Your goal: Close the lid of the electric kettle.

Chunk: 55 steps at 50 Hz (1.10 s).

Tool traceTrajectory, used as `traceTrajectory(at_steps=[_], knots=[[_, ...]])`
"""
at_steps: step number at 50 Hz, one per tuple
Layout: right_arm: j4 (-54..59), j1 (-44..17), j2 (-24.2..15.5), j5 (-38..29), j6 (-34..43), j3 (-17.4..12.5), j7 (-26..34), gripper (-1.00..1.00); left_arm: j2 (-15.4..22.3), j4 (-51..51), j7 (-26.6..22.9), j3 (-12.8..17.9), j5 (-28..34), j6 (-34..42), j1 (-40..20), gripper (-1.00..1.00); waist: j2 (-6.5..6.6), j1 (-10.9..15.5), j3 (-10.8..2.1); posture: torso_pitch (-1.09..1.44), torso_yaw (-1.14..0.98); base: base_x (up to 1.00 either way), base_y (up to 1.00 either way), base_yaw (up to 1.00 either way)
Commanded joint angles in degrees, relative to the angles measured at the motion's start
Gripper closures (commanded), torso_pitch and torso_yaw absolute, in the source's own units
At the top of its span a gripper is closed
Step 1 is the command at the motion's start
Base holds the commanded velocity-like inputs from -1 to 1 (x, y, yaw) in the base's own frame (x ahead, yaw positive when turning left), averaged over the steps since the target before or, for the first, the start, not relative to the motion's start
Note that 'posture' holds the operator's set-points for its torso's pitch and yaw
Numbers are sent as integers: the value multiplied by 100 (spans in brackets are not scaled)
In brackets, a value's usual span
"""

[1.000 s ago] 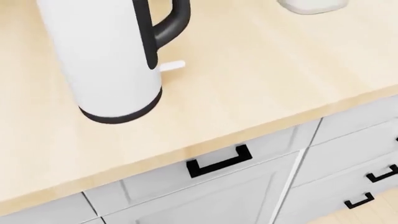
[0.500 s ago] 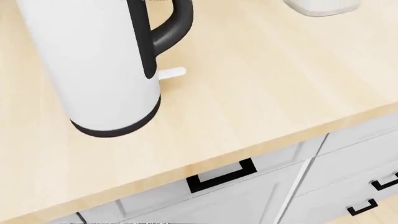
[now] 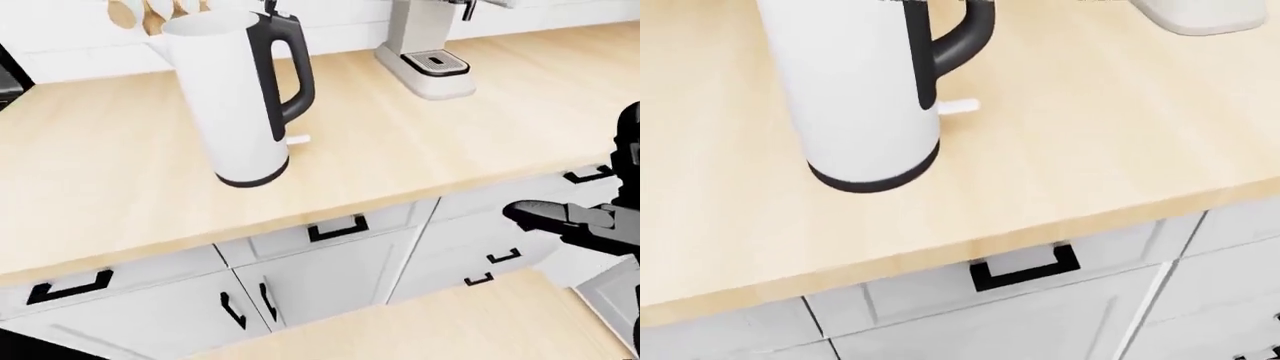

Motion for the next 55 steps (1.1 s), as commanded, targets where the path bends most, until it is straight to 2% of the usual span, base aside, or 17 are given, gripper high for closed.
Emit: traceTrajectory(at_steps=[1, 4, 8, 10, 11, 12, 13, 14, 15, 19, 21, 22, 23, 25, 33, 43, 55], knots=[[-149, -86, -117, 90, -96, -68, -21, -100, 130, -25, -11, 118, 32, -142, -60, -100, -87, 21, -76, 0, 0, 0, 0, 73], [-129, -58, -110, 30, -158, -16, -5, -100, 112, -27, -19, 95, 53, -161, -61, -100, -101, 41, -80, 0, 0, 0, 0, 72], [-129, -45, -100, 20, -166, -25, -4, -100, 107, -24, -34, 91, 79, -167, -60, -100, 110, 8, 10, 0, 0, 0, 0, 72], [-101, -60, -103, 2, -186, -5, -1, -100, 107, -30, -32, 92, 75, -163, -63, -100, 320, 0, -42, 0, 0, 0, 0, 72], [-88, -56, -94, -16, -199, 6, 10, -100, 105, -28, -30, 95, 72, -162, -63, -100, 561, 37, -157, 0, 0, 0, 0, 73], [-75, -58, -82, -32, -219, 10, 17, -100, 109, -30, -28, 103, 65, -157, -62, -100, 417, 75, -86, 0, 0, 0, 0, 71], [-113, -56, -87, 4, -181, -1, 15, -100, 114, -27, -20, 111, 51, -152, -62, -100, 430, 60, -105, 0, 0, 0, 0, 66], [-108, -81, -82, 25, -186, -4, -3, -100, 119, -30, -24, 112, 56, -152, -58, -100, 352, 56, -146, 0, 0, 0, 0, 36], [-116, -78, -123, 37, -95, 19, -39, -100, 125, -24, -14, 123, 36, -149, -63, -100, 251, 21, -43, 0, 0, 0, 0, 0], [-110, -72, -93, -174, -69, 62, -11, -100, 136, -22, -4, 137, 14, -150, -51, -100, -21, 1, 104, 0, 0, 0, 0, 0], [-97, -120, -84, -195, -27, 65, -13, -100, 142, -13, -7, 145, 12, -155, -50, -100, -249, 32, 45, 0, 0, 0, 0, 0], [-99, -101, -76, -238, -28, 66, 4, -100, 125, -12, -29, 118, 52, -171, -44, -100, -247, 35, 92, 0, 0, 0, 0, 0], [-88, -127, -65, -236, -27, 56, 0, -100, 134, -13, -11, 125, 24, -162, -57, -100, -125, 15, 78, 0, 0, 0, 0, 0], [-45, -119, -39, -318, -96, 116, 44, -100, 116, -23, -24, 106, 53, -171, -45, -100, -91, -23, 26, 0, 0, 0, 0, 0], [-33, -119, 59, -521, -120, 186, 168, -100, 128, -32, 6, 114, 18, -141, -69, -100, 36, -87, -26, 0, 0, 0, 0, 0], [-21, -141, 164, -890, -136, 395, 370, -100, 71, -43, -35, 51, 99, -167, -64, -100, 35, -105, -71, 0, 0, 0, 0, 0], [-138, -271, 117, -761, 139, 270, 345, -100, 107, -15, -34, 114, 41, -151, -70, -100, 16, -101, -80, 0, 0, 0, 0, 0]])
